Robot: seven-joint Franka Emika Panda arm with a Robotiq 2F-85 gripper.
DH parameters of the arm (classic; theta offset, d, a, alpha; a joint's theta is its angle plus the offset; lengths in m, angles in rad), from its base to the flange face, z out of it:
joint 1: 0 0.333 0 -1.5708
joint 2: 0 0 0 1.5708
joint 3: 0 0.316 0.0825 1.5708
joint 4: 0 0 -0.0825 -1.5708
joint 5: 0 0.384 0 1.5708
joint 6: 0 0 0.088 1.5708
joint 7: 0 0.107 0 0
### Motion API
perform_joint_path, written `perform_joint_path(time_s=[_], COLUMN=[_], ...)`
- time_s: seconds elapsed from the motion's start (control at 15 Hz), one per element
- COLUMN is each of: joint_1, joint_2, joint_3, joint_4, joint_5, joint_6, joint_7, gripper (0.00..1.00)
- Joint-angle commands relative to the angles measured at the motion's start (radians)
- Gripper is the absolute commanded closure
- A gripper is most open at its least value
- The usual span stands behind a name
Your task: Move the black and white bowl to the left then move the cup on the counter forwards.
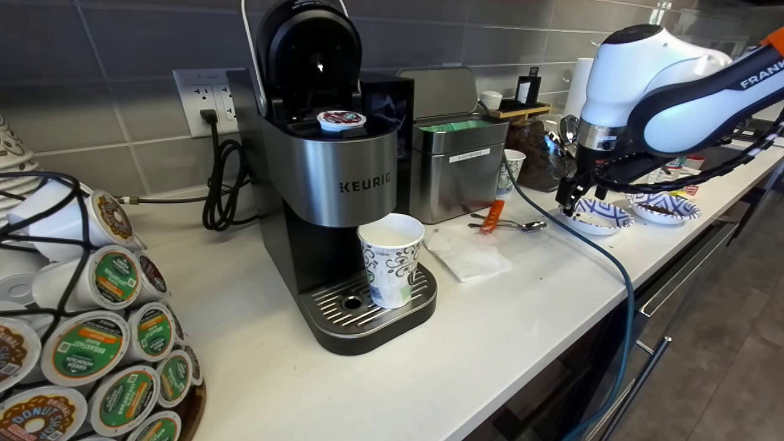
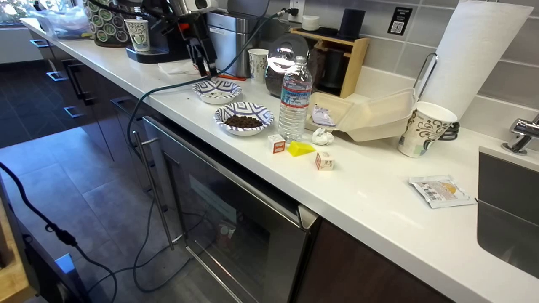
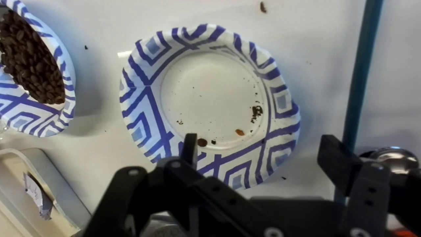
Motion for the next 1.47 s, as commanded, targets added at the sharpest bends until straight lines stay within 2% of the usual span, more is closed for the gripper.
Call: perform_joint_path(time_s=[0.0, 0.07, 0.13, 0.6, 0.73, 0.87, 1.07, 1.2, 1.4], joint_1=[0.034, 0.039, 0.044, 0.074, 0.075, 0.073, 0.098, 0.134, 0.164], joint_2=[0.063, 0.069, 0.072, 0.064, 0.065, 0.040, -0.057, -0.123, -0.188], joint_3=[-0.036, -0.037, -0.038, -0.051, -0.052, -0.044, -0.035, -0.034, 0.024], joint_4=[0.034, 0.035, 0.037, 0.034, 0.037, 0.024, -0.037, -0.074, -0.103], joint_5=[-0.006, 0.004, 0.009, 0.004, 0.009, 0.028, 0.000, -0.060, -0.076], joint_6=[0.037, 0.041, 0.039, 0.036, 0.032, 0.020, 0.021, 0.005, -0.026], joint_7=[0.021, 0.013, 0.010, 0.018, 0.017, 0.001, 0.002, 0.030, -0.005], gripper=[0.20, 0.22, 0.41, 0.96, 1.00, 0.98, 1.00, 0.99, 0.99])
